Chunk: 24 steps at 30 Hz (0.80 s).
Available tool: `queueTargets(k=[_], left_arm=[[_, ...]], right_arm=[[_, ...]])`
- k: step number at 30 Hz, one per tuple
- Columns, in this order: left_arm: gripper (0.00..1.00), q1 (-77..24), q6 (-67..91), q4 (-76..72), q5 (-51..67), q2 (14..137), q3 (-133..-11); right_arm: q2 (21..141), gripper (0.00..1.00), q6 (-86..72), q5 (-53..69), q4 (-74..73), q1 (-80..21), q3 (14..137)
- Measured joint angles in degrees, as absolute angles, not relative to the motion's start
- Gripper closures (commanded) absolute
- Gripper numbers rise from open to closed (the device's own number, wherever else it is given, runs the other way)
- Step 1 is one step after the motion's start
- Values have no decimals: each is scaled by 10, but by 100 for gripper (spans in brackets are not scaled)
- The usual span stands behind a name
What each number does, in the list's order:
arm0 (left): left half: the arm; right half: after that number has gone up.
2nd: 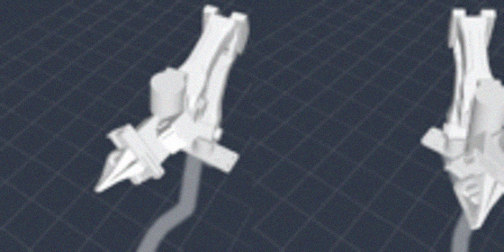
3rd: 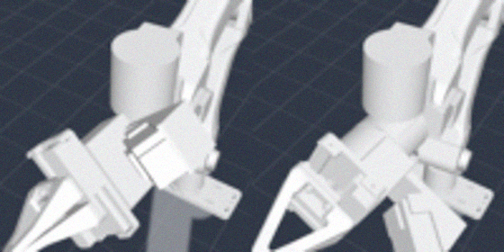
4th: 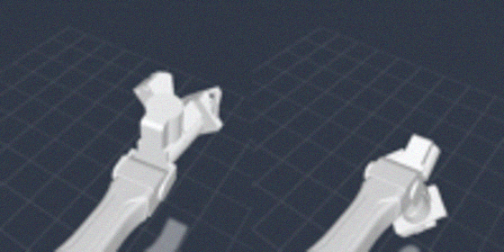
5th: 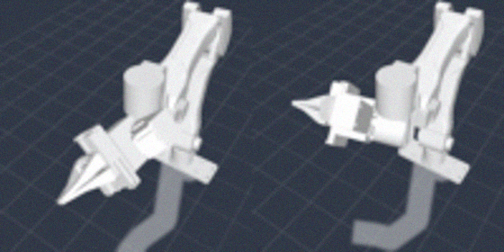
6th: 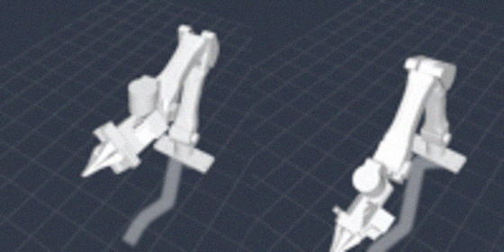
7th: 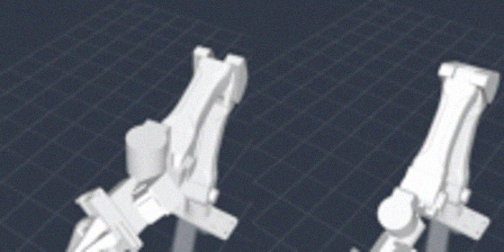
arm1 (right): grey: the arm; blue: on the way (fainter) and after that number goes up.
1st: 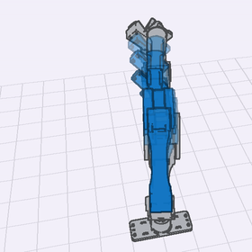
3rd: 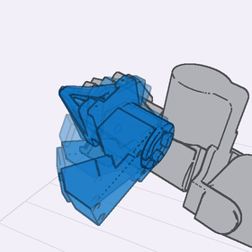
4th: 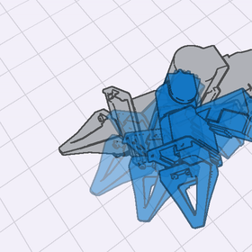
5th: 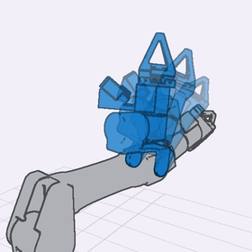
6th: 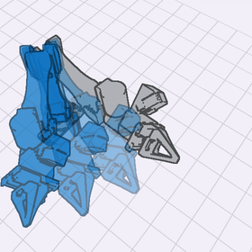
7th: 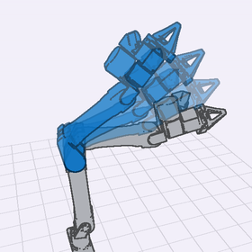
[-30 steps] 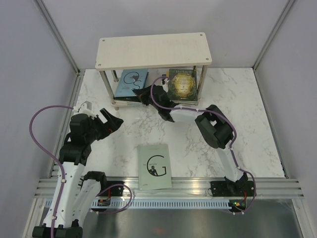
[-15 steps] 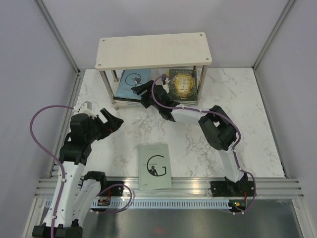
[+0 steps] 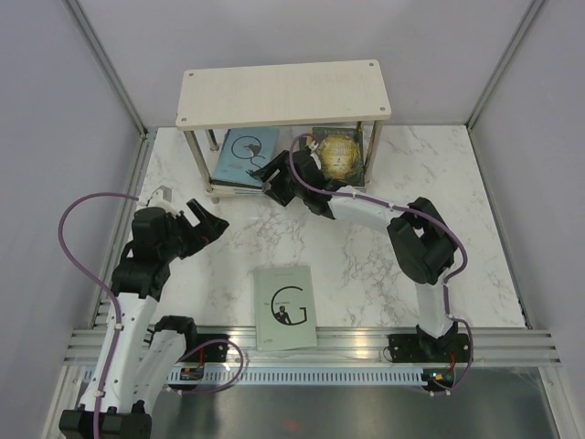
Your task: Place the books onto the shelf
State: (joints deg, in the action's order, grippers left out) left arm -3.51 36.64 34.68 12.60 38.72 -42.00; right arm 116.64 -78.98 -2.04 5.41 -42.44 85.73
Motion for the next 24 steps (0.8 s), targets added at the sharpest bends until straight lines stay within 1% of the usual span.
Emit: queueTargets(k=[5, 7, 10, 13, 16, 19, 22, 24], left_arm=[[0, -35, 367, 346, 129, 395, -416], [0, -35, 367, 344, 140, 399, -409], [0, -35, 367, 337, 166, 418, -394], [0, -45, 369, 334, 190, 462, -375], [0, -83, 374, 333, 197, 519, -367], [0, -149, 384, 330, 194, 570, -362], [0, -195, 401, 319, 187, 605, -347], [0, -216, 416, 312, 179, 615, -327]], right_arm=[[1097, 26, -746, 1, 16, -428, 802], [1049, 26, -724, 4, 4, -436, 768], [955, 26, -689, 8, 1, -455, 687], [850, 26, -649, 21, 9, -473, 575], [775, 26, -624, 31, 10, -474, 456], [731, 26, -617, 33, -14, -470, 356], [694, 25, -618, 32, -41, -470, 293], [670, 26, -618, 32, -58, -470, 280]])
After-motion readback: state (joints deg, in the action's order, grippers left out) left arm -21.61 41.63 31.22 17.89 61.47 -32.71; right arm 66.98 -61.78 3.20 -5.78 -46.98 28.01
